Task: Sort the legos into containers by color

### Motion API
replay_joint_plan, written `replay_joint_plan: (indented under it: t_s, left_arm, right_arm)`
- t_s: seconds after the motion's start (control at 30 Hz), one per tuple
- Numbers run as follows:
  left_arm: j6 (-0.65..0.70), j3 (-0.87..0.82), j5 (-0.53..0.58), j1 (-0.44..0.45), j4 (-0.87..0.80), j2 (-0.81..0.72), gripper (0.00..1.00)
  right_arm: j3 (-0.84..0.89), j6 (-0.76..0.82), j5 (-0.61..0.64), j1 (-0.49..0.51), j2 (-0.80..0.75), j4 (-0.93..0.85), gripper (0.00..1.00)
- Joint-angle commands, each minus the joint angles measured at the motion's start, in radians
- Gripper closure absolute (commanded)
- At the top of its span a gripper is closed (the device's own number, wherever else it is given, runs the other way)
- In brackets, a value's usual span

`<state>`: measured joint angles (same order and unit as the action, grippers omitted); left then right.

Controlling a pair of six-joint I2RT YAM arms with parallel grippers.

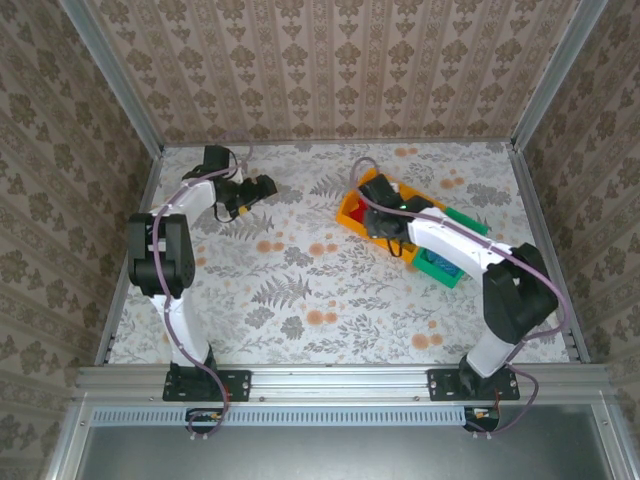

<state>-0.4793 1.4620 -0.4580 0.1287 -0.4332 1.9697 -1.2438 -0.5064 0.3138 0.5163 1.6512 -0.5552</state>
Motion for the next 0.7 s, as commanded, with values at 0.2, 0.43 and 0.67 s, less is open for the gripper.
replay_joint_plan:
  t_s: [0.2,0.43,0.67]
  left_arm:
    - [0.025,0.019,-0.009,0.005,-0.02,0.0,0.06]
    - [0.03,0.014,-0.002,0.006,-0.023,-0.009,0.06]
    - [0.041,-0.001,0.016,0.008,-0.033,-0.037,0.05]
  right_arm:
    - [-0.003,-0.123,-0.009,-0.111,0.004,-0.045,0.7]
    - [-0.028,-0.164,0.015,-0.118,0.022,-0.059,0.33]
    - [0.056,-0.153,0.128,-0.124,-0.092,-0.033,0.05]
